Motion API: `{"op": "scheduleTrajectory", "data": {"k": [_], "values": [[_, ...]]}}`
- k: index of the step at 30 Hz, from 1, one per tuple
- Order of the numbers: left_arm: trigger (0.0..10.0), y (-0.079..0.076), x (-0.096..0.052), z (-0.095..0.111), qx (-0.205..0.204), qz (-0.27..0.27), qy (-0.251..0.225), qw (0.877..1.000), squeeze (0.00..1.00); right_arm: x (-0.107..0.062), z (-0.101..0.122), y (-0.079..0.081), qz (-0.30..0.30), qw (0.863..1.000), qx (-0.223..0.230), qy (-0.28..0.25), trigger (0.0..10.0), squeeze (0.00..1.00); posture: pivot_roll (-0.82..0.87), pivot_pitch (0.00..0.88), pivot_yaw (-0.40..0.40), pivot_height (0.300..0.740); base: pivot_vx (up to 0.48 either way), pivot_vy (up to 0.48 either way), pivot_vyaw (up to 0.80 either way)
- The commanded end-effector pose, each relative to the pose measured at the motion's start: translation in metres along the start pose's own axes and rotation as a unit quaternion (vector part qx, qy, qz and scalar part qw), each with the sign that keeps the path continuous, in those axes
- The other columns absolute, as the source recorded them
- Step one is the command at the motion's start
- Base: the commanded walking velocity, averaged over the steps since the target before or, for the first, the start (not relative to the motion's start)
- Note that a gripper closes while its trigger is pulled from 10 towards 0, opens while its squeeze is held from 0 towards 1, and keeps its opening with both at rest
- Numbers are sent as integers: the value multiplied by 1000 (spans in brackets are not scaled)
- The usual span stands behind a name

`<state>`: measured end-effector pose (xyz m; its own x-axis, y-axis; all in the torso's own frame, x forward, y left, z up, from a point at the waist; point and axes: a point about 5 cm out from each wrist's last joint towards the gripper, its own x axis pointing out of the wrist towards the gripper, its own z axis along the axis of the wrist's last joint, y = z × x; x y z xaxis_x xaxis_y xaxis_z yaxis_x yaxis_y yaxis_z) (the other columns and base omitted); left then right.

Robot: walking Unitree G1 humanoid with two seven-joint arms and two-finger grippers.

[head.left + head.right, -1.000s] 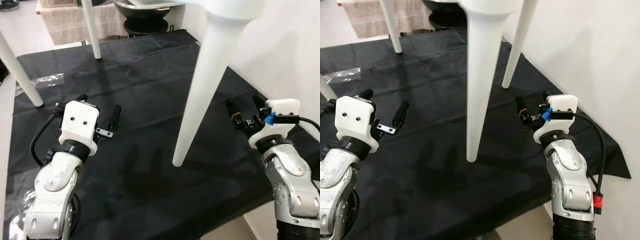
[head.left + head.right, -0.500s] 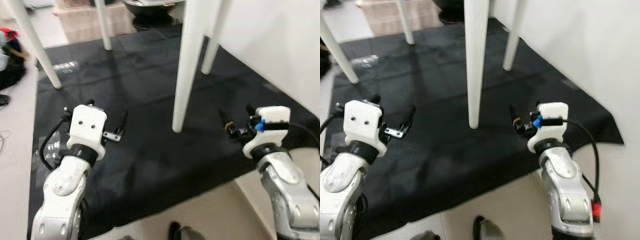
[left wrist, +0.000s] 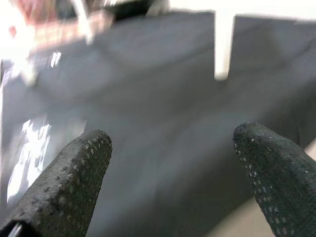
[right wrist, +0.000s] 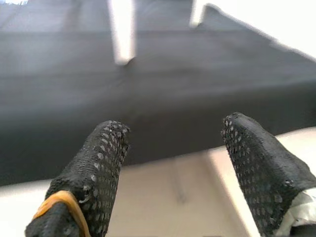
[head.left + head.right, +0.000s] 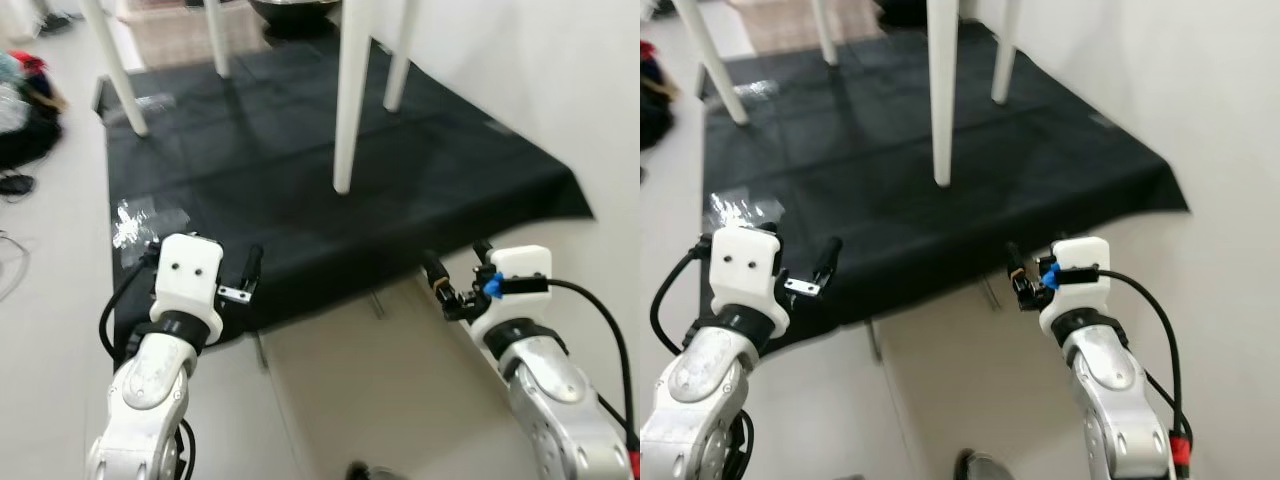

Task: Building children table

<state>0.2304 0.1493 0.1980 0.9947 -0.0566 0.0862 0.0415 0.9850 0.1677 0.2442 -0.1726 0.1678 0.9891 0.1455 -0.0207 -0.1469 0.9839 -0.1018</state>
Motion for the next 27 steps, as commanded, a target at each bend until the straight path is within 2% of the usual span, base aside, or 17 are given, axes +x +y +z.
{"op": "scheduleTrajectory", "data": {"k": [1,2,4,5,8,9,14,19,27], "values": [[10000,-2,-4,-6,-16,9,24,1000,0,-3,-3,7,11,1000,-10,10,10000,0,49,212,-51,740,0,0,0],[10000,-9,-8,-11,-24,8,40,999,0,-6,-7,13,25,999,-20,16,10000,0,47,211,-52,740,0,0,0],[10000,-10,-9,-12,-26,7,43,999,0,-7,-8,14,28,999,-23,16,10000,0,47,211,-52,740,0,0,0],[10000,-19,-13,-15,-36,1,45,998,0,-9,-11,19,41,999,-30,19,10000,0,32,206,-61,740,0,0,0],[10000,-21,-14,-15,-40,-1,45,998,0,-9,-12,21,44,998,-32,20,10000,0,32,206,-61,740,0,0,0],[10000,-30,-19,-21,-49,-16,59,997,0,-11,-14,24,50,998,-37,19,10000,0,27,198,-61,740,0,0,0],[10000,-43,-30,-33,-62,-40,83,994,0,-14,-17,29,57,997,-50,23,10000,0,19,194,-61,740,0,0,0],[10000,-47,-37,-43,-57,-44,103,992,0,-16,-20,32,58,996,-66,22,10000,0,13,188,-53,740,0,0,0],[10000,-49,-41,-52,-57,-54,106,991,0,-19,-25,34,54,996,-60,27,10000,0,-10,173,-40,740,0,0,0]]}}
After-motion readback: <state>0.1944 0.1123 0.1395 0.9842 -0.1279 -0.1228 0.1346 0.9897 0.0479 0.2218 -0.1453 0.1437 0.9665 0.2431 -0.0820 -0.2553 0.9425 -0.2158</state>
